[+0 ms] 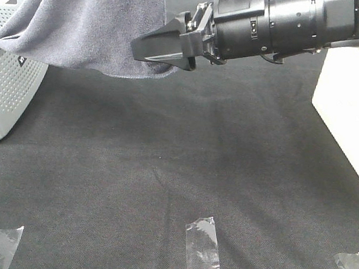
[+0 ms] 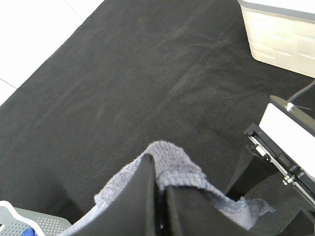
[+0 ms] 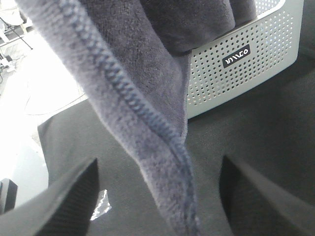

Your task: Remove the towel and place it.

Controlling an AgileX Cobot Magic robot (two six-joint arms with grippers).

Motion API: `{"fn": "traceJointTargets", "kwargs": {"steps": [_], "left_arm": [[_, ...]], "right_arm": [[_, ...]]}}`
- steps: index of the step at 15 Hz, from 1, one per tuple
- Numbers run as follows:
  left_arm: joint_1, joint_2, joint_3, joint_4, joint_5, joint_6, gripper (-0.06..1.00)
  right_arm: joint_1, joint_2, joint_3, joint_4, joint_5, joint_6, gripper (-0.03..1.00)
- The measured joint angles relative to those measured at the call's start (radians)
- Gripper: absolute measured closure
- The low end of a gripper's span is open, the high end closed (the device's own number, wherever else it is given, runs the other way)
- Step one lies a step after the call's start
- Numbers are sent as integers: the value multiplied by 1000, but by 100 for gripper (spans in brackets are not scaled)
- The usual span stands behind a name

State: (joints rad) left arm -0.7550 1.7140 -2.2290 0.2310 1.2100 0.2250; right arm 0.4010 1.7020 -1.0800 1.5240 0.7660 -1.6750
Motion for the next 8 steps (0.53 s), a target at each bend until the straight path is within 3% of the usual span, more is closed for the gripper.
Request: {"fn": "traceJointTargets", "kwargs": {"steps": [1, 2, 5, 8], "left_arm": [[0, 0, 0, -4, -3, -4, 94], [0, 0, 0, -4, -3, -4, 94], [0, 0, 0, -48, -33, -26, 94], [0, 0, 0, -56, -35, -29, 94]], "right_arm": [[0, 0, 0, -6, 0, -19, 36], [0, 0, 0, -6, 0, -19, 36], [0, 0, 0, -7, -15, -38, 62], [0, 0, 0, -25, 5, -37, 95]]}}
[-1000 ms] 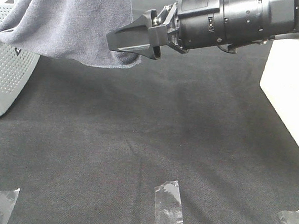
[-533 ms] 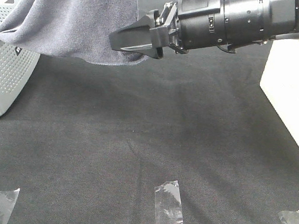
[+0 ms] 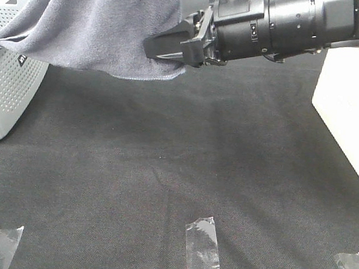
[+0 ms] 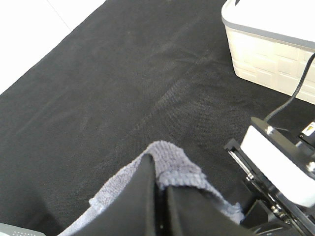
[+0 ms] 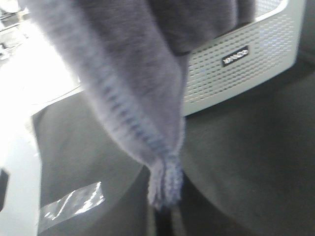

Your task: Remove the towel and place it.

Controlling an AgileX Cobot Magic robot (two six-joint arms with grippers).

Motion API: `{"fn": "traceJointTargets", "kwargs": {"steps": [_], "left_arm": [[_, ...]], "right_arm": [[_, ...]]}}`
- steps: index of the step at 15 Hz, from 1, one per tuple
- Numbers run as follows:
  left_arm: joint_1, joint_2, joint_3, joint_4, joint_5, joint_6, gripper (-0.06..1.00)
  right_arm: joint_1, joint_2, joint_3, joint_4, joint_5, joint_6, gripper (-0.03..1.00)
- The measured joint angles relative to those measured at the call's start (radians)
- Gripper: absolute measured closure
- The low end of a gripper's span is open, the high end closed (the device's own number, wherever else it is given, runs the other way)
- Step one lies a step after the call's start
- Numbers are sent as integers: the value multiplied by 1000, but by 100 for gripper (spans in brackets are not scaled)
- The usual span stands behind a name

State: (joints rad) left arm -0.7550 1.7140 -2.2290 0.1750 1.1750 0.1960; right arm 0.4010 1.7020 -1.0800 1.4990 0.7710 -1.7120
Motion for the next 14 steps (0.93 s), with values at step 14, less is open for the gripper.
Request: {"fn": "traceJointTargets", "kwargs": {"steps": [14], "left_arm": [[0, 0, 0, 29, -45, 41, 94]], "right_arm": [[0, -76, -427, -944, 193, 1144, 95]]}}
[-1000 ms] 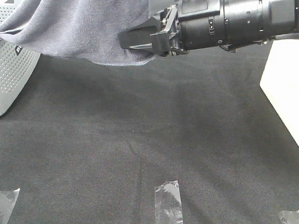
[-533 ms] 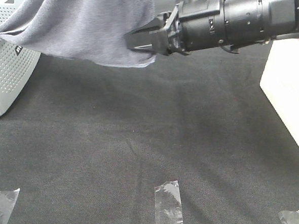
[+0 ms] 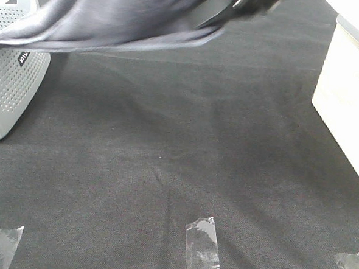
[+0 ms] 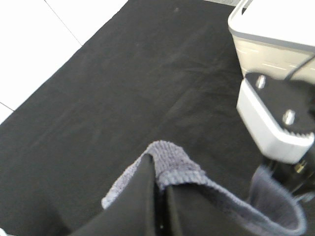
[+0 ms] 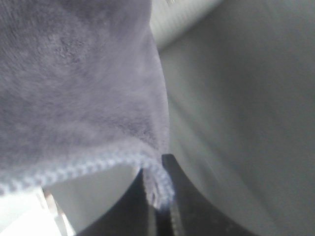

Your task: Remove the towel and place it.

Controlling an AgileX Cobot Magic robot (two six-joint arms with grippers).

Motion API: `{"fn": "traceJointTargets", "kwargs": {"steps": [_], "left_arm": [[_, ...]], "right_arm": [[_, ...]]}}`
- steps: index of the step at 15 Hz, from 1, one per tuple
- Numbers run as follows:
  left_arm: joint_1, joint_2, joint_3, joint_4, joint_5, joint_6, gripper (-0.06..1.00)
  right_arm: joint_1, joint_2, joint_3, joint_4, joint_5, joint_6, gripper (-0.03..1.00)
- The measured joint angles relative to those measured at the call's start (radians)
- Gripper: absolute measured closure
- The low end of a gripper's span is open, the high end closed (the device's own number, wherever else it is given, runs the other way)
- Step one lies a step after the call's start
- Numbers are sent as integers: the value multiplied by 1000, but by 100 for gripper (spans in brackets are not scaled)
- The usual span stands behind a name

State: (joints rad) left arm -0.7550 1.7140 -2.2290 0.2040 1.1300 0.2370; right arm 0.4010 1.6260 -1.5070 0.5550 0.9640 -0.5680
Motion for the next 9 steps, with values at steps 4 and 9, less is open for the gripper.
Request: {"fn": "traceJointTargets", "kwargs": {"steps": [4, 9], "left_arm": [[1, 0, 0, 127, -11, 5, 94], [104, 0, 0, 222, -162, -14, 94]], "right_arm": [[0, 0, -300, -323, 240, 243, 95], [0, 59, -601, -498, 166, 242, 95]]}}
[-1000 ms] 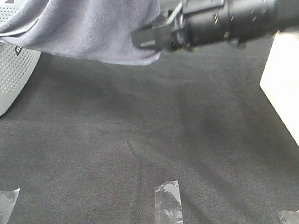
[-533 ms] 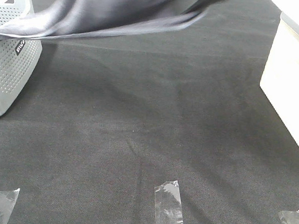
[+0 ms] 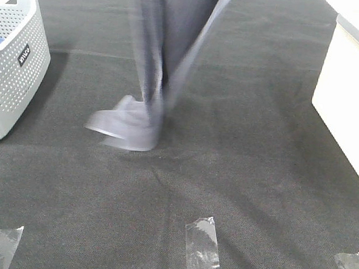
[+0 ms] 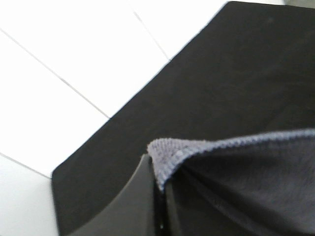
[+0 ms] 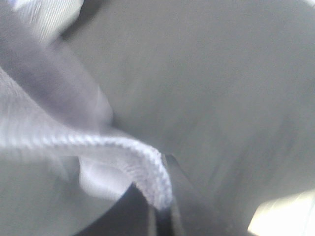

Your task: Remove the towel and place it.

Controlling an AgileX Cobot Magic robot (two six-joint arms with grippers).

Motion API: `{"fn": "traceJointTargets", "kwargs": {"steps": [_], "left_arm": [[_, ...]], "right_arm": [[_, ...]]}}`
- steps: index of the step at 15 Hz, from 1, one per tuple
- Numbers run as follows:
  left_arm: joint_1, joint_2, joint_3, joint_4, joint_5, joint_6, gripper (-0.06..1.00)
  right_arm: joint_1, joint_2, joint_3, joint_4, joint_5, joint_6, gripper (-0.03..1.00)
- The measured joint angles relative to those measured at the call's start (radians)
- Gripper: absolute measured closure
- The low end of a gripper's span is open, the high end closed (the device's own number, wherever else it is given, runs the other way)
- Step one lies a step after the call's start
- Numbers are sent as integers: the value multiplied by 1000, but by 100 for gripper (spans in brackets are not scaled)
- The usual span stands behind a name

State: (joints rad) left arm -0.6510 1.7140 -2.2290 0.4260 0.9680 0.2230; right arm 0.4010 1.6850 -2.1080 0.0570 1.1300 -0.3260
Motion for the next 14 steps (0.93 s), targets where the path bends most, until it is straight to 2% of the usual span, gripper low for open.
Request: {"fn": "traceJointTargets", "kwargs": {"steps": [3, 4, 5, 7, 10, 14], "left_arm": [[102, 2, 0, 7, -138, -6, 94], [129, 7, 0, 7, -190, -8, 94], [153, 18, 0, 7, -252, -8, 94], [181, 41, 0, 7, -337, -8, 94], [239, 97, 0, 8, -552, -8, 94], [322, 209, 0, 12, -928, -9, 94]], "right_arm": [[0, 1, -19, 0, -240, -2, 95], [0, 2, -19, 0, -283, -2, 95], [0, 11, -19, 0, -409, -2, 95], [0, 27, -19, -1, -532, -2, 95], [0, 78, -20, 0, -765, -2, 95], [0, 169, -21, -1, -1013, -53, 95]]}}
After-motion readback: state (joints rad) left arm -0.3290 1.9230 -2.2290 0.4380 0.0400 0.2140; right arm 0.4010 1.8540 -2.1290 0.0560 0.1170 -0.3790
